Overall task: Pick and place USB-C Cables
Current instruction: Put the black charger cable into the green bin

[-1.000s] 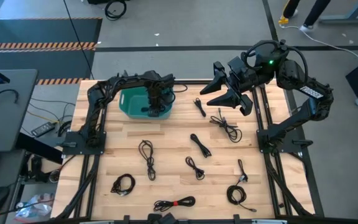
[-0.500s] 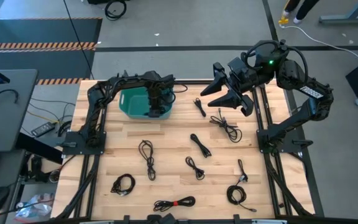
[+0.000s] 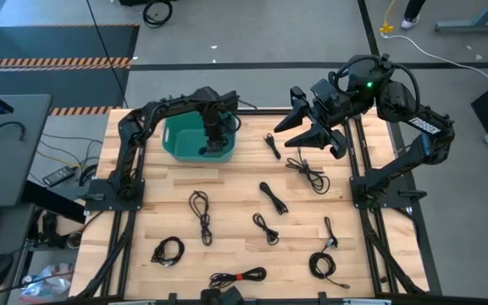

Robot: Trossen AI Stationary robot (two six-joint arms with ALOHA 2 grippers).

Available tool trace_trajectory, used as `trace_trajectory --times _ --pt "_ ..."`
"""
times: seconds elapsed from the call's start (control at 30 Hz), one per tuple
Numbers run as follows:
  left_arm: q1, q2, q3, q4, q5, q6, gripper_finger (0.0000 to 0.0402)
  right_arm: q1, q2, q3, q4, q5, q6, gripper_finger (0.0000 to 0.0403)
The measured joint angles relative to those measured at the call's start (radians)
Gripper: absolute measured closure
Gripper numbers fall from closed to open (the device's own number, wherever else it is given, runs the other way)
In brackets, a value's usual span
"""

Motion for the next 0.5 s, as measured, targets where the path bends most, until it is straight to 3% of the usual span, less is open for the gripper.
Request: trace_trajectory --times 0.33,0.5 --pt "-0.057 -0.001 -0.115 0.005 -0.007 0.034 0.0289 0.000 0.000 0.000 0.000 -0.022 0.004 0.0193" --pt "-0.063 -0.001 -0.150 0.021 -0.077 0.028 0.0261 0.000 0.000 0.000 0.000 -0.029 0.004 0.0193"
